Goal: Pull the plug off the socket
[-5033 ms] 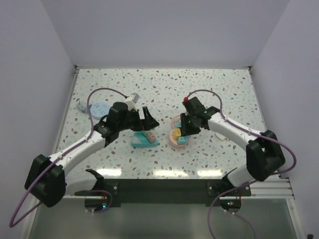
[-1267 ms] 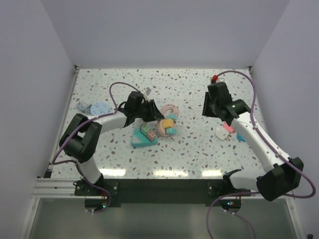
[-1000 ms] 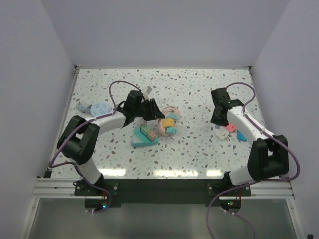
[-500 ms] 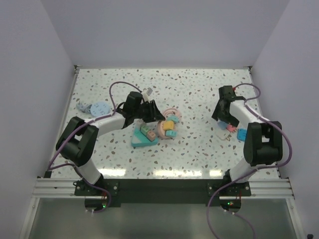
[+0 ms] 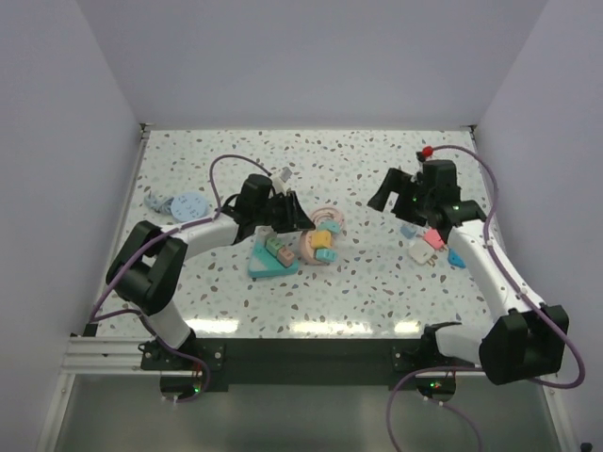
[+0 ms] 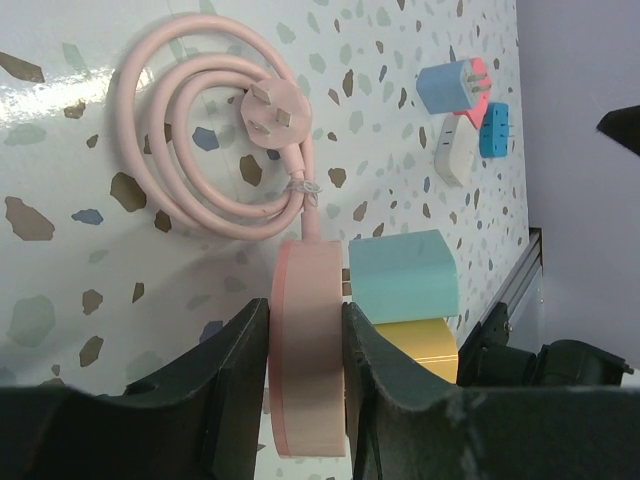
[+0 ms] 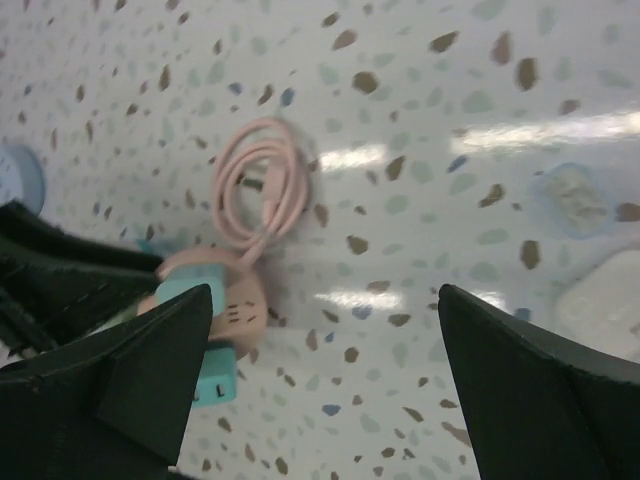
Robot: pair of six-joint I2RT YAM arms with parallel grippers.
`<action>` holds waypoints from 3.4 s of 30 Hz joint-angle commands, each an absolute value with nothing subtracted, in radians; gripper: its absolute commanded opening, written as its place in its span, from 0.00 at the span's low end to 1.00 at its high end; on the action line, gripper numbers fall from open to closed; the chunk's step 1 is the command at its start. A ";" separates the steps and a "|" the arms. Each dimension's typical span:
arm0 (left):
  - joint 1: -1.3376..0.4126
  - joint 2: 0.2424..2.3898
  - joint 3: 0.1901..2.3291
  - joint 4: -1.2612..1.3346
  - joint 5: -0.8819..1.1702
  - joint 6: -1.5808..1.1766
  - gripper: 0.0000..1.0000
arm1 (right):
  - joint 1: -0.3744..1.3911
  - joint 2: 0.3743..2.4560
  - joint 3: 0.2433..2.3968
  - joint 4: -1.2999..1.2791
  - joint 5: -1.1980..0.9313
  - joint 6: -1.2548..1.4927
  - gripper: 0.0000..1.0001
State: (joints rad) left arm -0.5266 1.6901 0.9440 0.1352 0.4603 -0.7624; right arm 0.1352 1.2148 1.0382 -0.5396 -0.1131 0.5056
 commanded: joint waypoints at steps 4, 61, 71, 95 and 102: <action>-0.538 1.634 0.943 0.264 0.512 -0.778 0.00 | 0.293 1.272 0.970 -0.336 -0.437 0.589 0.98; -0.541 1.652 0.948 0.281 0.500 -0.805 0.00 | 0.135 1.442 1.049 -0.707 0.288 0.472 0.14; -0.541 1.657 0.939 0.284 0.503 -0.804 0.00 | 0.115 1.465 1.068 -0.692 0.313 0.483 0.59; -0.540 1.678 0.925 0.333 0.499 -0.851 0.00 | 0.472 1.276 0.974 -0.357 -0.295 0.541 0.69; -0.545 1.671 0.911 0.373 0.500 -0.890 0.00 | 0.546 1.364 0.933 -0.262 -0.299 0.580 0.64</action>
State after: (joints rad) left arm -0.5457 1.6867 0.8974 0.2356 0.4644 -0.8360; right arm 0.5262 1.3373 0.9459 -0.3428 -0.2810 0.5446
